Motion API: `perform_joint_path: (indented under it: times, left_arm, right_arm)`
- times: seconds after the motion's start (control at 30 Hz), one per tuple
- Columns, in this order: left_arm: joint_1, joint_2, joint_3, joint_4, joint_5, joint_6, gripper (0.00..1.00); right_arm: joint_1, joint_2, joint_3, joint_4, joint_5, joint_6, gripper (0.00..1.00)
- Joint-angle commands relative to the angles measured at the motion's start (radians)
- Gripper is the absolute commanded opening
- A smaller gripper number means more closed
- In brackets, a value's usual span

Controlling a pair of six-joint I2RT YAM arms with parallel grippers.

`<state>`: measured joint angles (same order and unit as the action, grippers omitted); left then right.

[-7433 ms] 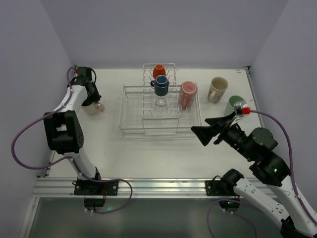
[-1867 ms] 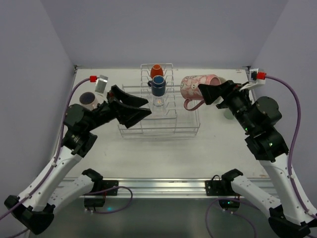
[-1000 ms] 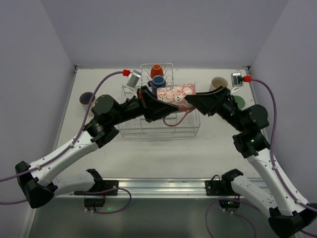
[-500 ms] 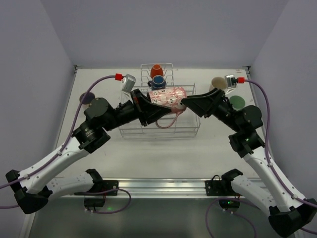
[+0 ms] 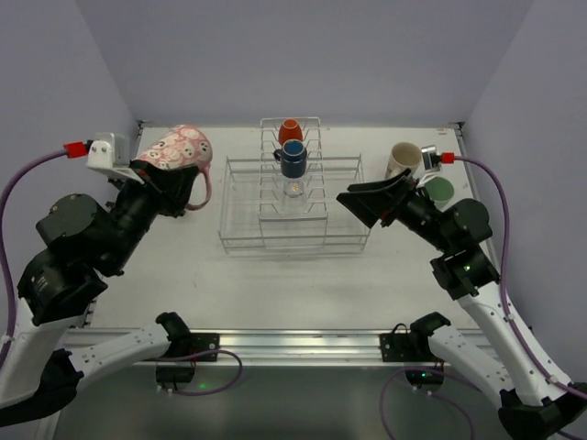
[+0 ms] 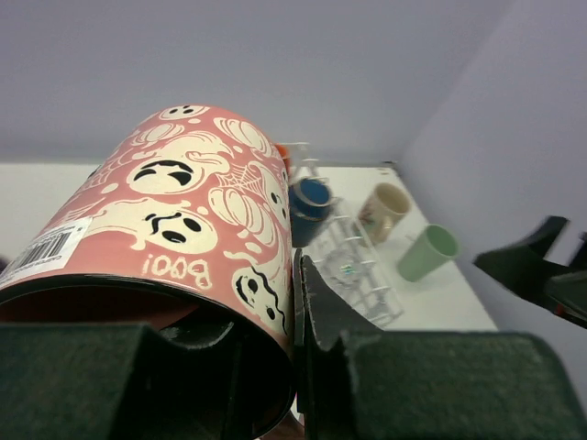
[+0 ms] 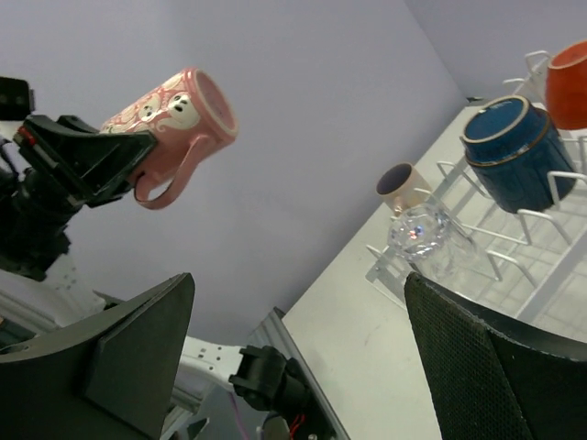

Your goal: Unload the cups from the dish rack

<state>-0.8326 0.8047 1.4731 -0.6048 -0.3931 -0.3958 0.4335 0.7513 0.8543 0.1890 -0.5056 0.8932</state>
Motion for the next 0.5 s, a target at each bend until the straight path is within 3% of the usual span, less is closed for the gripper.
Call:
perform_joint_path:
  times: [0.0,0.2,0.37,0.47]
  left_arm:
    - [0.0,0.031,0.095,-0.224,-0.313,0.016,0.0]
    - [0.001,0.079,-0.015,-0.483,-0.424,-0.152,0.0]
    - [0.033,0.076,-0.239,-0.391,-0.369,-0.196,0.0]
    - [0.234,0.083,-0.327,-0.259,-0.134,-0.106,0.0]
  right_arm:
    - [-0.001,-0.018,0.071,-0.153,0.059,-0.121,0.99]
    - [-0.001,-0.044,0.146,-0.357,0.188,-0.287,0.99]
    - [0.001,-0.073,0.193,-0.464,0.252,-0.382,0.99]
    - [-0.001,-0.075,0.213,-0.502,0.257,-0.419,0.99]
